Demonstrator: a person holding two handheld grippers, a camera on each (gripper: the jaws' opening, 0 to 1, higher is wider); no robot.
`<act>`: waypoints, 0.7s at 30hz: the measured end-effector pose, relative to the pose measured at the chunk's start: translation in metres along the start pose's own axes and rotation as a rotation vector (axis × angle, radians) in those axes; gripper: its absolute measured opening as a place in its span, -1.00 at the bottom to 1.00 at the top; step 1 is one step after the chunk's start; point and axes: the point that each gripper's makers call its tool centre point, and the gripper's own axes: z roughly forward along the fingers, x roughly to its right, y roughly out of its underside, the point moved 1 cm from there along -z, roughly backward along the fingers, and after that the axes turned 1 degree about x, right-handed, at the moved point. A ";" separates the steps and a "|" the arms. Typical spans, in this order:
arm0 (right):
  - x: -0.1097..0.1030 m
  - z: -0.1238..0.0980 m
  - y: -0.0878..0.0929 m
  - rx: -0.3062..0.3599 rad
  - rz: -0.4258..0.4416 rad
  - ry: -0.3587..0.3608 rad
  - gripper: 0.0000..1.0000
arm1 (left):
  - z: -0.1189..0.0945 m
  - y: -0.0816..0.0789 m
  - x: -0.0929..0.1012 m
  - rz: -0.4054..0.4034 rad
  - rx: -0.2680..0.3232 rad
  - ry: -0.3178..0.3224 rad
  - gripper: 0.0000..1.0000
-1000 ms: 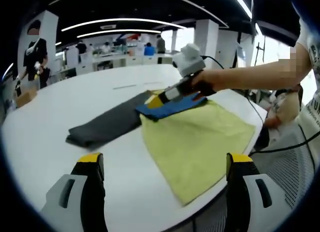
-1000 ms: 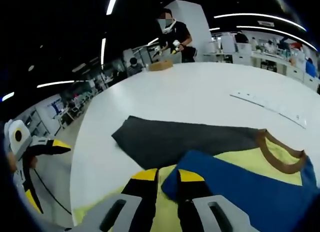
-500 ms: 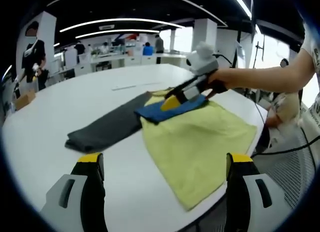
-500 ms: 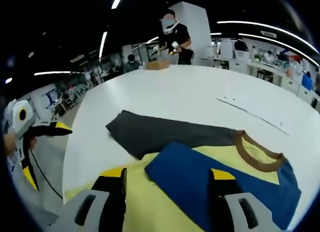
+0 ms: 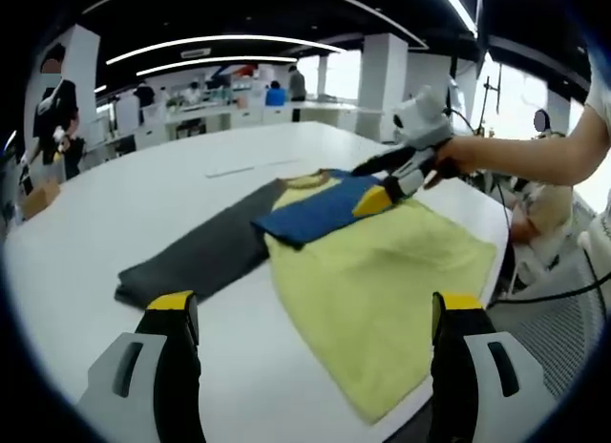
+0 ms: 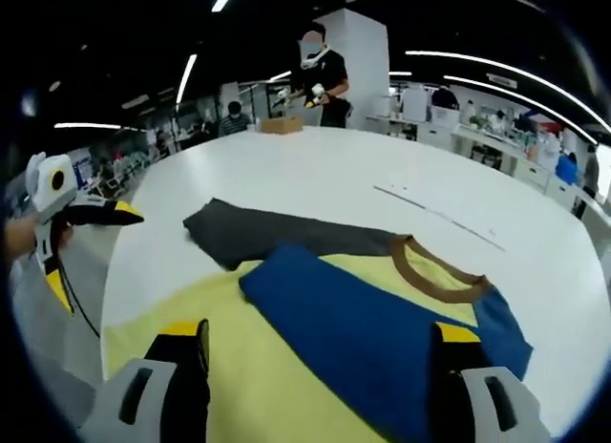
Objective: Fold the garment on the visible template until the final outline fits inside the template.
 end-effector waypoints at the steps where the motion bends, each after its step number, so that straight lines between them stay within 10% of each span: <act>1: 0.002 -0.002 0.002 -0.003 0.001 0.004 0.89 | 0.001 -0.001 0.000 0.002 0.003 0.002 0.98; 21: 0.059 -0.066 0.052 -0.003 0.091 0.146 0.58 | 0.030 -0.002 -0.022 -0.020 -0.014 -0.072 0.59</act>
